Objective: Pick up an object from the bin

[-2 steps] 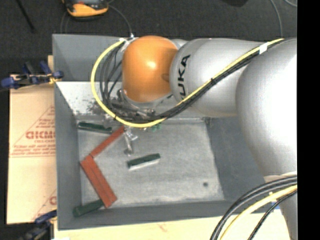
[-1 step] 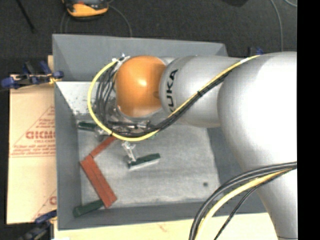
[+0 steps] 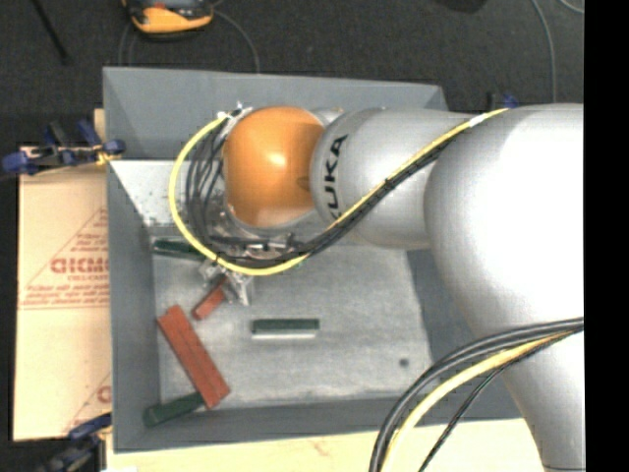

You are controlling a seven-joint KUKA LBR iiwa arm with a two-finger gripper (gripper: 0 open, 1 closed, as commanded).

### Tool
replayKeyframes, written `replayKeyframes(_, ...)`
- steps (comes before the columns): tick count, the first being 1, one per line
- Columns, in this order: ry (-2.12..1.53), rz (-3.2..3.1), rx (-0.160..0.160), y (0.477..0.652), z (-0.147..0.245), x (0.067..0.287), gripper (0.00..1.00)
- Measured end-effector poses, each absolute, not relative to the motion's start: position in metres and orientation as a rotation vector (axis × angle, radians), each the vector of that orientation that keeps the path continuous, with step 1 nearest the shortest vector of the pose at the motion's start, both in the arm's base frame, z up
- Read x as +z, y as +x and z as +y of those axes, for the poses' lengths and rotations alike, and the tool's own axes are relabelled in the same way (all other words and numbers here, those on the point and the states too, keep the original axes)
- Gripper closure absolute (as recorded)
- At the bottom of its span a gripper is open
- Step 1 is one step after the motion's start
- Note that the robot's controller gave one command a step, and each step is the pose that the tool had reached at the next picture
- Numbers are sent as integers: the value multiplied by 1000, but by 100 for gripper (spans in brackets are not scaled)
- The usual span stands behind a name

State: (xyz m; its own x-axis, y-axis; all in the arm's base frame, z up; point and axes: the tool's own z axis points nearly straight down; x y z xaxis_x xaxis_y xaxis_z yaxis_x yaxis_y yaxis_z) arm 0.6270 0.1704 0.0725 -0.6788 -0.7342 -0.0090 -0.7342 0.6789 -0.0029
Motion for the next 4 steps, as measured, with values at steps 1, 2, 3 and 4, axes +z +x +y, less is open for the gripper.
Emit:
replayKeyframes(1,-1254,2870,2,627,170,72,100)
replayKeyframes(2,-1255,2875,4,626,170,77,100)
replayKeyframes(3,-1253,2878,3,626,170,91,100)
replayKeyframes(4,-1250,2877,2,627,170,102,100)
